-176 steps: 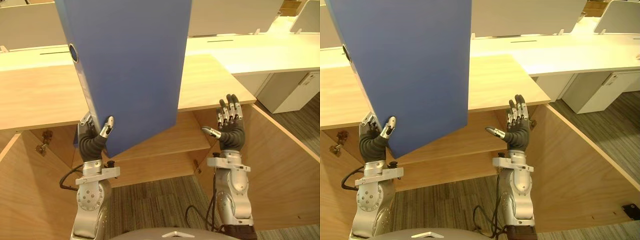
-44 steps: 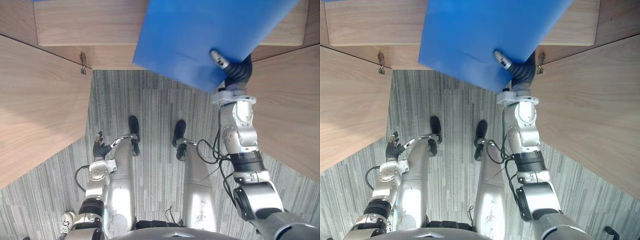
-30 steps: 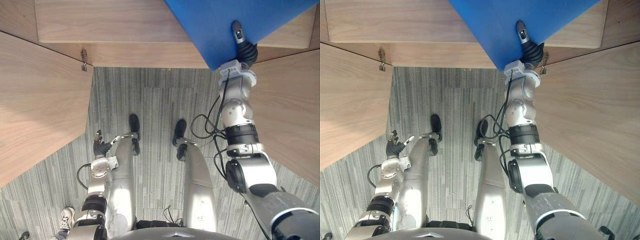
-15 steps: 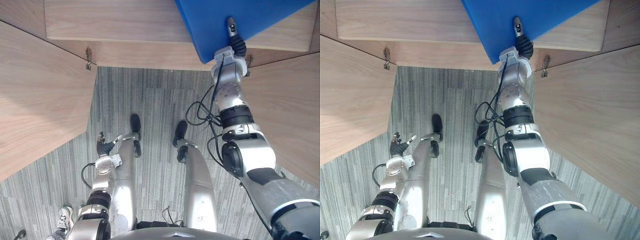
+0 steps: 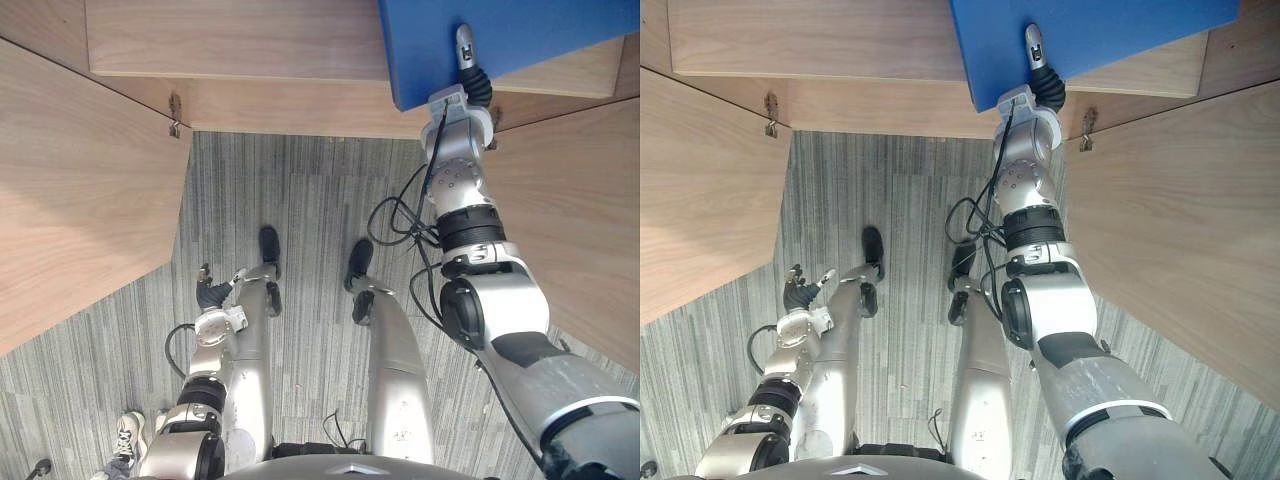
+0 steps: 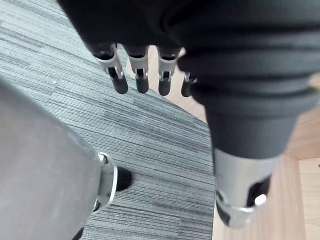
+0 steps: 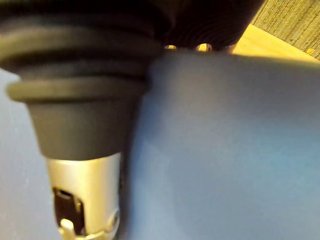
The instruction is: Walk over to the cabinet, pick up the folder, carry it to the office cabinet, place the folder inside the office cabinet, then close the office cabinet door
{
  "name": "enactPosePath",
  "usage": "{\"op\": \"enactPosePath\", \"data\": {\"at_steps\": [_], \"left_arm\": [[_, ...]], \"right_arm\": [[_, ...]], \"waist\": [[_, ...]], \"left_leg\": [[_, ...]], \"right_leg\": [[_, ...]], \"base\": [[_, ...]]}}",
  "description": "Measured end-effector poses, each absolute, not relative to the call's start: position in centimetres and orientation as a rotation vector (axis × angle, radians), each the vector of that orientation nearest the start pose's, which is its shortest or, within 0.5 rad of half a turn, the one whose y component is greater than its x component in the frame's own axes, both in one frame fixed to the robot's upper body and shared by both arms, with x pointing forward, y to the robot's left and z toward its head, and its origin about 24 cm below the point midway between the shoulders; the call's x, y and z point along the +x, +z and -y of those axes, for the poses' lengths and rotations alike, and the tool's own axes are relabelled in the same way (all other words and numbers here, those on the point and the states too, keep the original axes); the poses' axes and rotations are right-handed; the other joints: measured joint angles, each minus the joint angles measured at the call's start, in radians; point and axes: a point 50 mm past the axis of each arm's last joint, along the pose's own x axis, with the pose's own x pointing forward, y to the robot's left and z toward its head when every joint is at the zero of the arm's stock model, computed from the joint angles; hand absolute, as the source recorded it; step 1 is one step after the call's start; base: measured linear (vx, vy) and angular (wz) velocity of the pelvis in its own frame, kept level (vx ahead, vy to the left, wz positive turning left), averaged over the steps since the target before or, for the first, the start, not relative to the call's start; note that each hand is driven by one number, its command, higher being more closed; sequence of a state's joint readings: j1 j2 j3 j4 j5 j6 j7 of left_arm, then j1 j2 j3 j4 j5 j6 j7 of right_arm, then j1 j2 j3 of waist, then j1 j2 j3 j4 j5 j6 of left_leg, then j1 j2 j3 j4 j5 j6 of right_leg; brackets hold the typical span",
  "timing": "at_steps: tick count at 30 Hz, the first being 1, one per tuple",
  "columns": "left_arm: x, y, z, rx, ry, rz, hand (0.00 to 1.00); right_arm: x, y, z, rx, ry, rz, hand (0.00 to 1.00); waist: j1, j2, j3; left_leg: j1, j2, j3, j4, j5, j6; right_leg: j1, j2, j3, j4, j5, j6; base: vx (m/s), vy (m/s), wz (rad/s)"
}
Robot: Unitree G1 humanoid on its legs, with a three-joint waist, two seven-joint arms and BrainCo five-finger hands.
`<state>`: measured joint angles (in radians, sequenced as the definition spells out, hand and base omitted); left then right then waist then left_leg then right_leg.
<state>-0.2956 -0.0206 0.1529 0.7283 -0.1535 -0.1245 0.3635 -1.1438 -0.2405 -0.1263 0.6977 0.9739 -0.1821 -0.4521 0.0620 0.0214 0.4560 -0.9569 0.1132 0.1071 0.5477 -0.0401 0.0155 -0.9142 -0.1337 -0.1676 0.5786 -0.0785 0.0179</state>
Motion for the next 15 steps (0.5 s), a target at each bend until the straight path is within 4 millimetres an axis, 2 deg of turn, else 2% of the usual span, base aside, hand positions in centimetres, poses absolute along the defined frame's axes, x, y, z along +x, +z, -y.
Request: {"op": "enactPosePath", "data": {"at_steps": [7,12,15], "left_arm": [[28.0,-3.9,-16.6,-0.159,0.447,-0.364,0.0],[28.0,-4.1,-16.0,-0.173,0.438,-0.376,0.0],[28.0,-4.1,-16.0,-0.172,0.438,-0.378,0.0]], "right_arm": [[40.2,26.3,16.9,0.965,-0.258,0.366,0.0],[39.9,25.4,17.0,0.967,-0.261,0.37,0.0],[39.9,24.9,17.1,0.967,-0.268,0.363,0.0]], "waist": [[0.001,0.001,0.0],[0.003,0.019,-0.011],[0.006,0.022,-0.012]], "left_leg": [[0.017,0.001,0.005,-0.008,0.001,0.0],[0.019,0.001,0.004,-0.008,0.001,0.0],[0.031,0.002,0.004,-0.009,0.001,0.0]], "right_leg": [[0.013,0.002,0.004,-0.006,0.001,0.0],[0.019,0.003,0.002,-0.013,0.002,0.0],[0.029,0.004,0.003,-0.016,0.002,0.0]], "base": [[0.0,0.0,0.0],[0.02,-0.006,0.0],[0.02,-0.011,-0.01]]}}
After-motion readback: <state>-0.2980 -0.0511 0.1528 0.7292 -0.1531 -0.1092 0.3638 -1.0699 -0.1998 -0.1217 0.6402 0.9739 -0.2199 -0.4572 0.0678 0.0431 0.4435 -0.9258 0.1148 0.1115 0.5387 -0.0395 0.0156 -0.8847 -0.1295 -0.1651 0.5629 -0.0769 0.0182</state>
